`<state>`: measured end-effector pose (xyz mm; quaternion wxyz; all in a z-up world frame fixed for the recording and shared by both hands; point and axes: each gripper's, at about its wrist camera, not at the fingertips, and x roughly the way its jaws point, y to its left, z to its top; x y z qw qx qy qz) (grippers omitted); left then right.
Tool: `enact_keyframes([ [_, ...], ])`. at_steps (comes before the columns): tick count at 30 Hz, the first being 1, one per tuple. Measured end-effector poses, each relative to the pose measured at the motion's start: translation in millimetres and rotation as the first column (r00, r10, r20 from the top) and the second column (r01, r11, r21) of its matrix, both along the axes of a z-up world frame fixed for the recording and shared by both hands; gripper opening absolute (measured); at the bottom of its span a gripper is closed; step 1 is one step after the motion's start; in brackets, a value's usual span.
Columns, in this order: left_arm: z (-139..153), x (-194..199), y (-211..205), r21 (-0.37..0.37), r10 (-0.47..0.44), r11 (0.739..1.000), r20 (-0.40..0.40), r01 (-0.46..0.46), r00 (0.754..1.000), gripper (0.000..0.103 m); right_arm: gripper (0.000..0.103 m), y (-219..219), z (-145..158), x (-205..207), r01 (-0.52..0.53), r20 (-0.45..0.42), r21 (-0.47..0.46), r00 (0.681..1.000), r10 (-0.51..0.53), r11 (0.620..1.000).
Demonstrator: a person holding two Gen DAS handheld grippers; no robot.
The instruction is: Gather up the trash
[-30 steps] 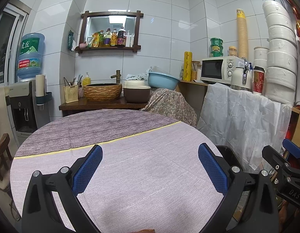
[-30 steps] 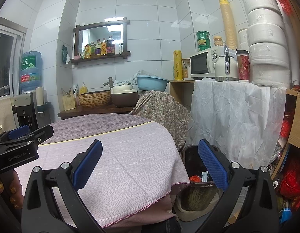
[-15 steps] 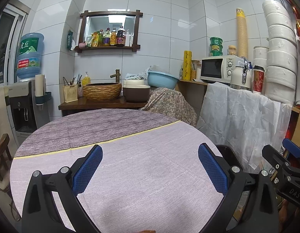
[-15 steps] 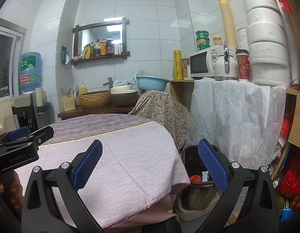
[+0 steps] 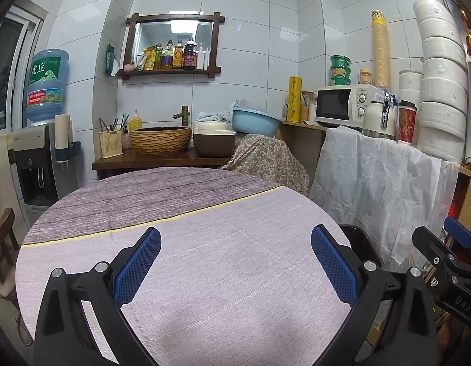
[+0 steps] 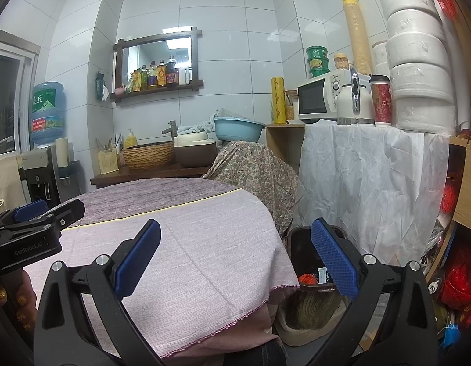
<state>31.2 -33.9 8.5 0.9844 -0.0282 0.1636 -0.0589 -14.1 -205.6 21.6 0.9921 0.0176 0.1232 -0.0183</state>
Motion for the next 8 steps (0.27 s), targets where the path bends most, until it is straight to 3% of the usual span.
enact_keyframes([
  [8, 0.8, 1.3, -0.5, 0.007, -0.002, 1.0, -0.01, 0.002, 1.0, 0.098, 0.097, 5.4, -1.5, -1.9, 0.011, -0.004, 0.011, 1.0, -0.011, 1.0],
])
